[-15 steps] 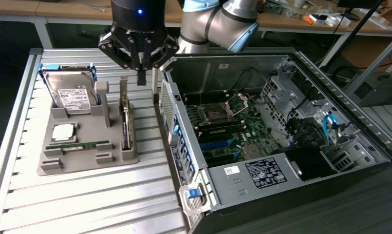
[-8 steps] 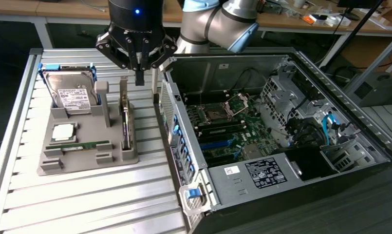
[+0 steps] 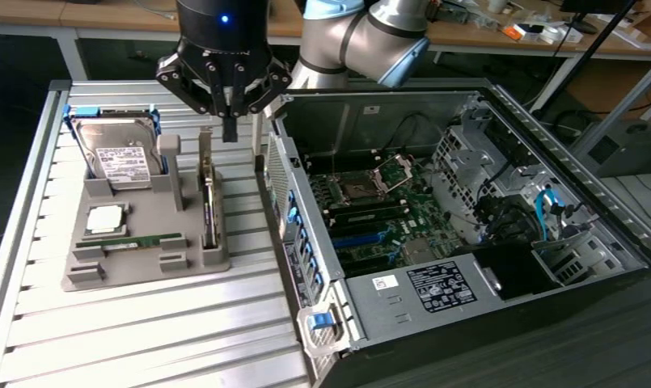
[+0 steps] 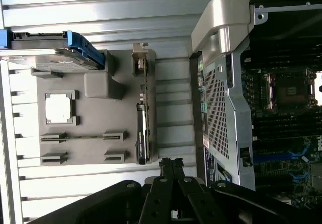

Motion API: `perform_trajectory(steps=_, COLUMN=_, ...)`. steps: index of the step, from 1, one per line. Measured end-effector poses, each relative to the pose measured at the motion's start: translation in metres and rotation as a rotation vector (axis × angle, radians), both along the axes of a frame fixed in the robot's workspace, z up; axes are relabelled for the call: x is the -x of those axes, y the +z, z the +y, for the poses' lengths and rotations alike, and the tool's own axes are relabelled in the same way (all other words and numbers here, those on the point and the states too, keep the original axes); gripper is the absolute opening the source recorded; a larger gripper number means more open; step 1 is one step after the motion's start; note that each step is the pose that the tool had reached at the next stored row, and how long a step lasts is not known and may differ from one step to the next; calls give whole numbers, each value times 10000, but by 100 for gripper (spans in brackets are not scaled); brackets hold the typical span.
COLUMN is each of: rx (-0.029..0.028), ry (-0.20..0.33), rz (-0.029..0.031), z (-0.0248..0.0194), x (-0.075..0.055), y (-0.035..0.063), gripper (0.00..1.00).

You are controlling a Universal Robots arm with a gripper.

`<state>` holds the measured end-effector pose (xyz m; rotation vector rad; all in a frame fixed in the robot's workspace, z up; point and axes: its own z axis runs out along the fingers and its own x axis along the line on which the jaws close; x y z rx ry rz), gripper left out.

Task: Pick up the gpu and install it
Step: 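Reach for the gpu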

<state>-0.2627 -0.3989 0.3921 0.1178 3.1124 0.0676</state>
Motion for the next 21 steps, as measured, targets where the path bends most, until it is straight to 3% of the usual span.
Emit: perform_trajectory(steps=21, rx=-1, ry=-1, rz=0, z=0, x=99, y=-3, gripper=11)
